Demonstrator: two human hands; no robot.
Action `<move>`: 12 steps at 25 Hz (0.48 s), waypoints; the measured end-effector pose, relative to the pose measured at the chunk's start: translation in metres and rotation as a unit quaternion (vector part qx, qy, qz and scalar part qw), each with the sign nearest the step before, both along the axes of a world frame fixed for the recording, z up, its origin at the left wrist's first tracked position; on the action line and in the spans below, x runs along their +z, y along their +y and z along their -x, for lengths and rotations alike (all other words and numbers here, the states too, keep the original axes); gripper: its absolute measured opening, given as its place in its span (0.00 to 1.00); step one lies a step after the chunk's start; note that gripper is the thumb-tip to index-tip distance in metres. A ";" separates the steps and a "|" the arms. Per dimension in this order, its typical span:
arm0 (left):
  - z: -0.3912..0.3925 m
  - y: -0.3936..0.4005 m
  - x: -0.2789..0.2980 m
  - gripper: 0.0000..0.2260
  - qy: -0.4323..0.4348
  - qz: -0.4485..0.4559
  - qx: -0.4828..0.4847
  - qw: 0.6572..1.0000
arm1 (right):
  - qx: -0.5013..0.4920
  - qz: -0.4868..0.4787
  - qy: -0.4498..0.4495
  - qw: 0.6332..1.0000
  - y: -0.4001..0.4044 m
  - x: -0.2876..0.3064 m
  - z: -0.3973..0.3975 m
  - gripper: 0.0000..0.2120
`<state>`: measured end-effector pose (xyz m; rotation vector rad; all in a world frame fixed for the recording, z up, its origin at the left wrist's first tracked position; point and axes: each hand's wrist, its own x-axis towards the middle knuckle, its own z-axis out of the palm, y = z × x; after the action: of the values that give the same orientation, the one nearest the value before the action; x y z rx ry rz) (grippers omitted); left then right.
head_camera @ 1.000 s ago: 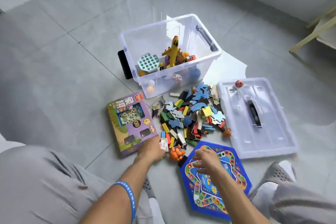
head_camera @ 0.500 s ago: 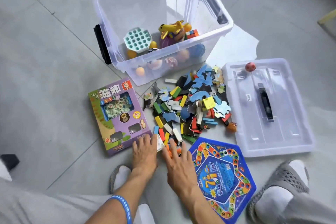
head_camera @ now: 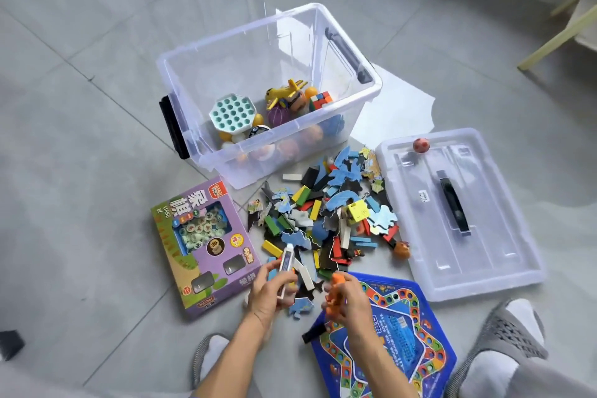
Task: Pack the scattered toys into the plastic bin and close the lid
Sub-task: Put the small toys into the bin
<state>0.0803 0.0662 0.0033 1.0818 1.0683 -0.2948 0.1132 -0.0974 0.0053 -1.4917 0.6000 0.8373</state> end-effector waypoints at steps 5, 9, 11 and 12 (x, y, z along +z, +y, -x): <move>-0.007 -0.001 0.061 0.20 -0.072 0.188 0.135 0.970 | -0.188 -0.221 0.093 0.953 -0.017 0.048 -0.008 0.24; -0.054 0.046 0.153 0.25 -0.224 0.174 0.133 0.950 | -0.155 -0.320 0.006 0.935 0.047 0.142 -0.077 0.24; -0.075 0.084 0.203 0.35 -0.261 0.136 0.112 0.949 | -0.125 -0.337 -0.038 0.933 0.076 0.195 -0.121 0.30; -0.078 0.100 0.219 0.37 -0.244 0.095 0.099 0.960 | -0.117 -0.314 -0.042 0.941 0.085 0.214 -0.135 0.33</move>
<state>0.1586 0.1667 0.2221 0.8084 0.6798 0.0331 0.2486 -0.0128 0.2190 -0.8480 0.3824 0.6866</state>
